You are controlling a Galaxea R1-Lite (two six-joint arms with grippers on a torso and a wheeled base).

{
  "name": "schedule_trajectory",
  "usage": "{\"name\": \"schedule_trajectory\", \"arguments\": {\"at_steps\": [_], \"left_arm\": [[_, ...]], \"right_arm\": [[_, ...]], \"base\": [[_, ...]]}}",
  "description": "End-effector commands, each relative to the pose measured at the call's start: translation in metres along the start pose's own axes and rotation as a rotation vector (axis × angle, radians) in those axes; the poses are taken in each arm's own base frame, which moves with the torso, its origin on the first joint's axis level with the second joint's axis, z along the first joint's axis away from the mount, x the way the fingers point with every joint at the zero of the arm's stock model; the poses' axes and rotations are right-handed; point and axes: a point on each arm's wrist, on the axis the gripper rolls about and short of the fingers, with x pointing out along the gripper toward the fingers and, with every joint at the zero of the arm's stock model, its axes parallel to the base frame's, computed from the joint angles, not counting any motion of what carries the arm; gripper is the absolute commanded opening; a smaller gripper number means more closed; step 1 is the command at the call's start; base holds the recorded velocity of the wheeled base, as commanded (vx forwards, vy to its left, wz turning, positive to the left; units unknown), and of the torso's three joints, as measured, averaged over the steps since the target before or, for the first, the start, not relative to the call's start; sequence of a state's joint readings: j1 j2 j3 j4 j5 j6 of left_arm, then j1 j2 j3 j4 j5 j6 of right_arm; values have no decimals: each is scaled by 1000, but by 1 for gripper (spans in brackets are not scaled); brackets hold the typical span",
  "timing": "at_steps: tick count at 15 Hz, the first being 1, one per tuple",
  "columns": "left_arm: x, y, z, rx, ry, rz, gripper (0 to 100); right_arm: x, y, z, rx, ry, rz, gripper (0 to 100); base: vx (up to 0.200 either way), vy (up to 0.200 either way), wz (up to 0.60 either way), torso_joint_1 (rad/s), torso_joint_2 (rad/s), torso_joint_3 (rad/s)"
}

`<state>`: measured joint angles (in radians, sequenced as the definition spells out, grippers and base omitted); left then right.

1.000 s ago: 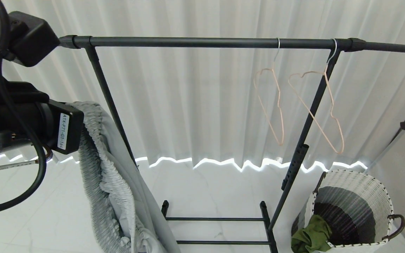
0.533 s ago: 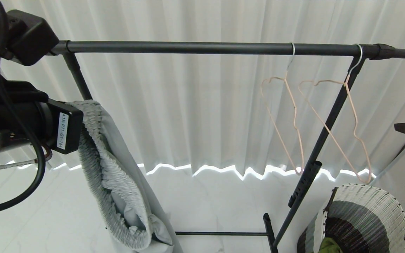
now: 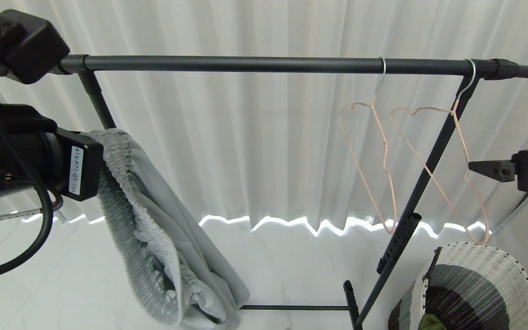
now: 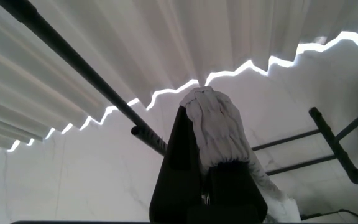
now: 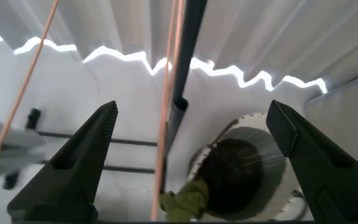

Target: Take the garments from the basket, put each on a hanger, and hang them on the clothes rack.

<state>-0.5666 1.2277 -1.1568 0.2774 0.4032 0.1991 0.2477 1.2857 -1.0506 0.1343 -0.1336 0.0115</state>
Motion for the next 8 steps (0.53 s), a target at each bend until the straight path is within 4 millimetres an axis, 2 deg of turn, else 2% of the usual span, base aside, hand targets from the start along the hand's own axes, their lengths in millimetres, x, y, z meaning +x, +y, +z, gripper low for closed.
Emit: {"name": "schedule_trajectory", "arguments": {"at_steps": [1, 5, 8], "left_arm": [[-1, 0, 0, 0, -2, 0, 0], [-4, 0, -2, -1, -6, -5, 0], [-4, -1, -3, 1, -3, -7, 0]], "right_arm": [[44, 6, -8, 47, 69, -3, 100], [69, 9, -15, 83, 124, -14, 100], [81, 10, -12, 122, 126, -71, 100]], "base": [[0, 0, 0, 0, 0, 0], [0, 0, 0, 0, 0, 0], [0, 0, 0, 0, 0, 0]]}}
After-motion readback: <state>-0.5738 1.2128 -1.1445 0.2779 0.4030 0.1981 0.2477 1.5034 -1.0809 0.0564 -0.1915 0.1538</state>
